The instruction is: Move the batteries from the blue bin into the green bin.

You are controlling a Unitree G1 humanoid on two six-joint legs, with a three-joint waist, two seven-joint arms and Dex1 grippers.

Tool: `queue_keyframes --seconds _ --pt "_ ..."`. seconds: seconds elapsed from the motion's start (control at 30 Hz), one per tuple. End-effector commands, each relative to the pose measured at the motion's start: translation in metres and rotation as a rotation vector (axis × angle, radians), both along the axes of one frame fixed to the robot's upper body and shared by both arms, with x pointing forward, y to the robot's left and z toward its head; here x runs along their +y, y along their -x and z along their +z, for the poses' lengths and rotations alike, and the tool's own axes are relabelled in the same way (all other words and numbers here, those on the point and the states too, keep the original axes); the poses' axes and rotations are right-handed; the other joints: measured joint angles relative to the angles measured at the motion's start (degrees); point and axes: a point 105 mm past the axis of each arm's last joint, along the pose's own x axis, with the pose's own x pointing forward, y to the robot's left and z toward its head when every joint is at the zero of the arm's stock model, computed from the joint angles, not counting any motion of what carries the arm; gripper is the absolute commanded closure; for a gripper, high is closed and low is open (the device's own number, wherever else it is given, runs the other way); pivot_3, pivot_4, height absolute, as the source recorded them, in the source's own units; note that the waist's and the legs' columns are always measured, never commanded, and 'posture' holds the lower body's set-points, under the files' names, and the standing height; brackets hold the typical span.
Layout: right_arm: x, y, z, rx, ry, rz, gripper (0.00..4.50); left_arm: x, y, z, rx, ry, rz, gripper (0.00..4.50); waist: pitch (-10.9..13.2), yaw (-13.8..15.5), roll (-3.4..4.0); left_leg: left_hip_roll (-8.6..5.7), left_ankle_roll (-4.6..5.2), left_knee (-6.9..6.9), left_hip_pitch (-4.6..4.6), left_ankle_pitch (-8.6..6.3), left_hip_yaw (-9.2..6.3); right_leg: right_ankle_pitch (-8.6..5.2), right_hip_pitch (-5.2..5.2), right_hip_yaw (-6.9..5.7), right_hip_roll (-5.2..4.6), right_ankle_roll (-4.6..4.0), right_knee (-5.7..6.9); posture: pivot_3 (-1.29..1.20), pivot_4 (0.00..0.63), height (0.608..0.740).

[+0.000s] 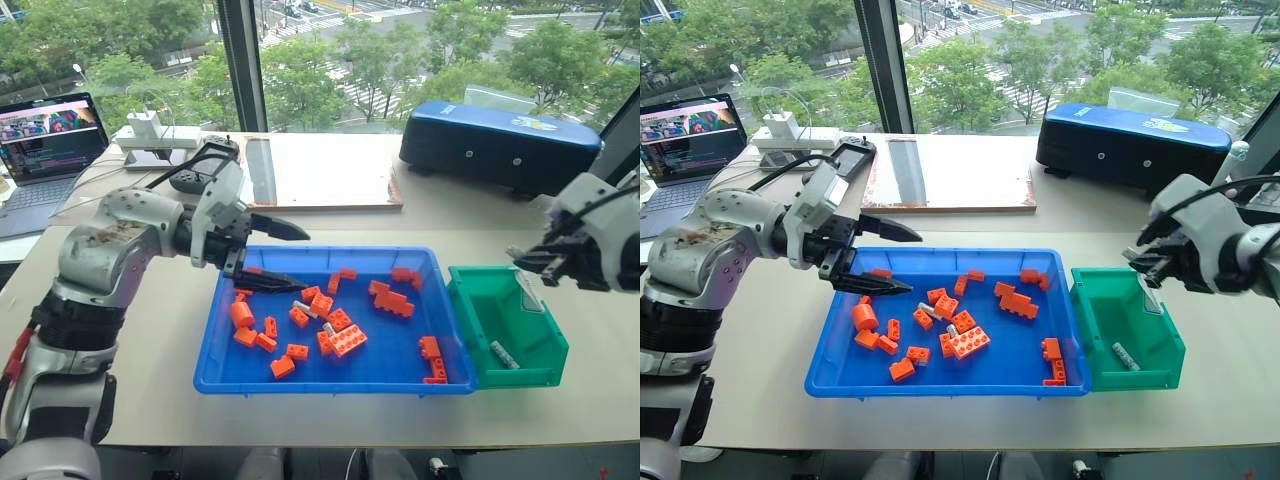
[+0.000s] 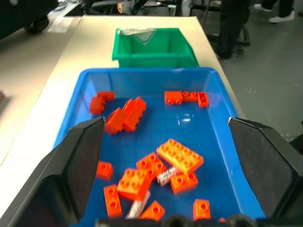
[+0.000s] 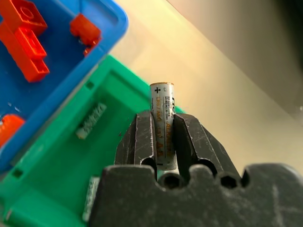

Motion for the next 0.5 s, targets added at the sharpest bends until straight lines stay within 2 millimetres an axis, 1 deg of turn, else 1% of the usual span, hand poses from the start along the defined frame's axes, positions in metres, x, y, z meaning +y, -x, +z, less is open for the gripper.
queue_keyframes --seconds 0.03,0.13,0.2,0.27,0.3,0.37,0.4,0.47,0.5 --pt "-0.003 0.006 -0.015 0.022 -0.019 -0.021 4.25 0.003 0.002 0.019 -0.029 0.060 -0.006 0.00 0.0 -0.1 0.00 0.00 0.00 0.00 0.00 0.00 -0.02 0.00 0.01 -0.01 0.01 0.00 0.01 0.00 0.150 0.732" --pt "0.001 0.006 -0.030 0.033 -0.051 -0.010 4.25 0.002 0.002 0.020 -0.039 0.052 -0.008 0.00 0.0 0.0 0.02 -0.04 0.00 0.01 0.00 0.00 0.01 0.00 -0.01 0.05 -0.02 0.00 0.04 0.00 0.150 0.732" --pt "0.004 0.004 -0.029 0.018 -0.070 -0.006 3.22 0.003 0.003 0.020 -0.040 0.044 -0.009 0.00 0.0 0.0 0.02 -0.05 0.00 0.02 0.00 0.00 0.01 0.00 0.00 0.06 -0.02 0.00 0.03 0.00 0.150 0.732" --pt "0.004 0.003 -0.024 0.003 -0.068 -0.004 2.70 0.004 0.003 0.019 -0.042 0.032 -0.006 0.00 0.0 0.1 0.02 -0.04 0.00 0.02 0.00 0.00 0.00 0.00 0.00 0.05 -0.02 0.00 0.03 0.00 0.150 0.732" --pt "0.004 0.003 -0.023 0.000 -0.066 -0.003 2.33 0.005 0.003 0.019 -0.042 0.029 -0.006 0.00 0.0 0.1 0.02 -0.04 0.00 0.02 0.00 0.00 0.00 0.00 -0.01 0.04 -0.02 0.00 0.03 0.00 0.150 0.732" --pt "0.006 0.001 -0.013 -0.024 -0.041 0.015 1.60 0.007 0.005 0.015 -0.035 0.010 -0.003 0.00 0.0 0.2 0.02 -0.04 0.00 0.02 0.00 0.00 0.00 0.00 0.00 0.04 -0.02 0.00 0.03 0.00 0.150 0.732" --pt "0.008 0.001 -0.006 -0.039 -0.025 0.033 1.30 0.008 0.005 0.013 -0.032 -0.004 0.002 0.00 0.0 0.2 0.03 -0.05 0.00 0.02 0.00 0.00 0.00 0.00 0.00 0.05 -0.02 0.00 0.00 0.00 0.150 0.732" --pt "0.019 -0.002 0.007 -0.073 -0.014 0.082 0.63 0.012 0.006 0.007 -0.031 -0.038 0.013 0.00 0.0 0.1 0.06 -0.04 0.00 0.02 0.00 0.00 0.01 0.00 -0.01 0.06 -0.03 0.00 0.01 0.00 0.150 0.732" --pt "0.031 -0.004 0.011 -0.091 -0.028 0.133 0.31 0.015 0.006 0.002 -0.025 -0.064 0.019 0.00 0.0 0.0 0.07 -0.03 0.00 0.02 0.00 0.00 0.03 0.00 -0.02 0.06 -0.03 0.00 0.00 0.00 0.150 0.732"
